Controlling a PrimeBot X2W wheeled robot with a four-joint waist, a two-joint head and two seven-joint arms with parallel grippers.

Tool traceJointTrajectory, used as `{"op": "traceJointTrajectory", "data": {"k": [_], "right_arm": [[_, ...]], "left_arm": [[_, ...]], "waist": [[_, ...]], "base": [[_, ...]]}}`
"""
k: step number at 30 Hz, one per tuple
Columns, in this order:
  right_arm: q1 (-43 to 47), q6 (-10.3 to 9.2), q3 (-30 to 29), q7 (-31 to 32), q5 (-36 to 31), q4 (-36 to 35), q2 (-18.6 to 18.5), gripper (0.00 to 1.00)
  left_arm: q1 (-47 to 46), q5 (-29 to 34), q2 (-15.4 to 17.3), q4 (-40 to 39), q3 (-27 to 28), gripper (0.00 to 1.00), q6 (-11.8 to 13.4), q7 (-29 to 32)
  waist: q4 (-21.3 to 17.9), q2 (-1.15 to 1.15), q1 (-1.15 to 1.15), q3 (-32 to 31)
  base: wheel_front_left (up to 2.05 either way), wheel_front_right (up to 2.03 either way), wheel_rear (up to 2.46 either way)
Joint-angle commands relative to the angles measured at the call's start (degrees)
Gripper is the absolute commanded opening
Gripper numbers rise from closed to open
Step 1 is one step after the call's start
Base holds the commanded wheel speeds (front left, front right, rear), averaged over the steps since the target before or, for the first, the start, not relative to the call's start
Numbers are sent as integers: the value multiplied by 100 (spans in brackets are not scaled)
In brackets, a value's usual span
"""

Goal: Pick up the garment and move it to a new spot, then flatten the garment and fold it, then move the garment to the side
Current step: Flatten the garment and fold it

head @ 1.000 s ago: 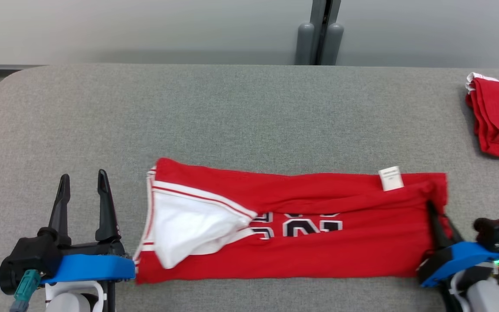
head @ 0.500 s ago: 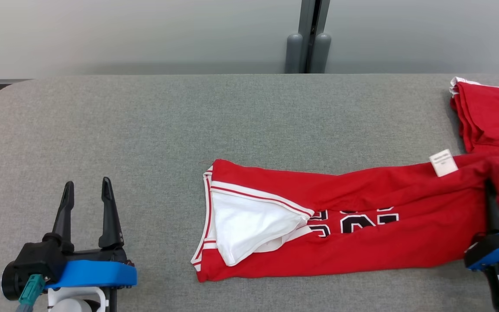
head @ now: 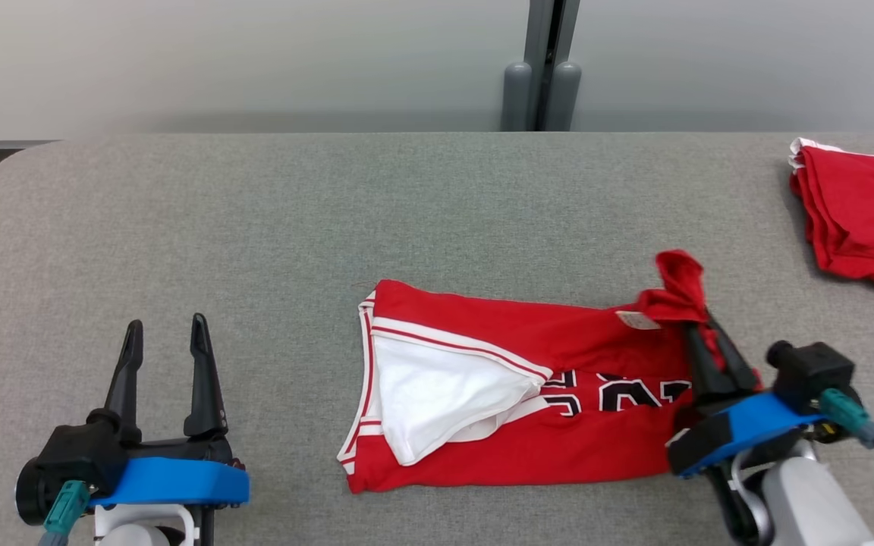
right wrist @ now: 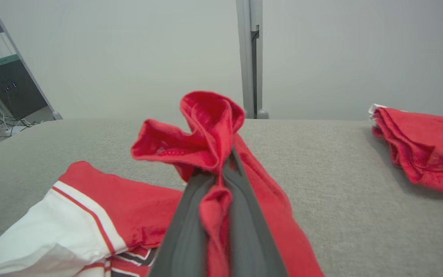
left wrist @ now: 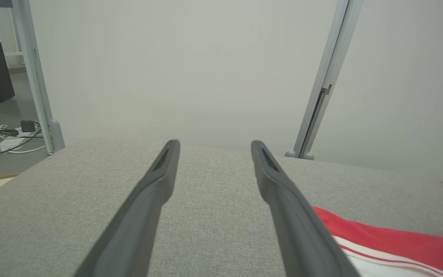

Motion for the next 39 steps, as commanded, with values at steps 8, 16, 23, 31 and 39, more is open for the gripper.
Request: {"op": "traceJointTrajectory", "data": {"k": [8,16,23,31,39], "right_arm": [[-258,1,828,101,26,-103,332,0],[-637,1,1521,27,235,70,446,0],[-988,1,2059,-55,620,264,447,0],[-1255,1,2604,-145,935,643,448,21],[-1343,1,2891,-213,1068,628,447,100]], "left_arm": [[-145,-73,-8,31,-62,100,-25,-25],[-251,-141,-10,54,-192,100,10,-25],[-414,-245,-8,82,-361,100,71,-25],[-499,-320,-8,144,-406,100,71,-25],[-415,-302,-8,181,-306,100,69,-25]], "waist": [[181,0,0,92],[400,0,0,215],[612,0,0,342],[733,0,0,387],[591,0,0,284]], "base": [[0,0,0],[0,0,0],[0,0,0],[0,0,0],[0,0,0]]}}
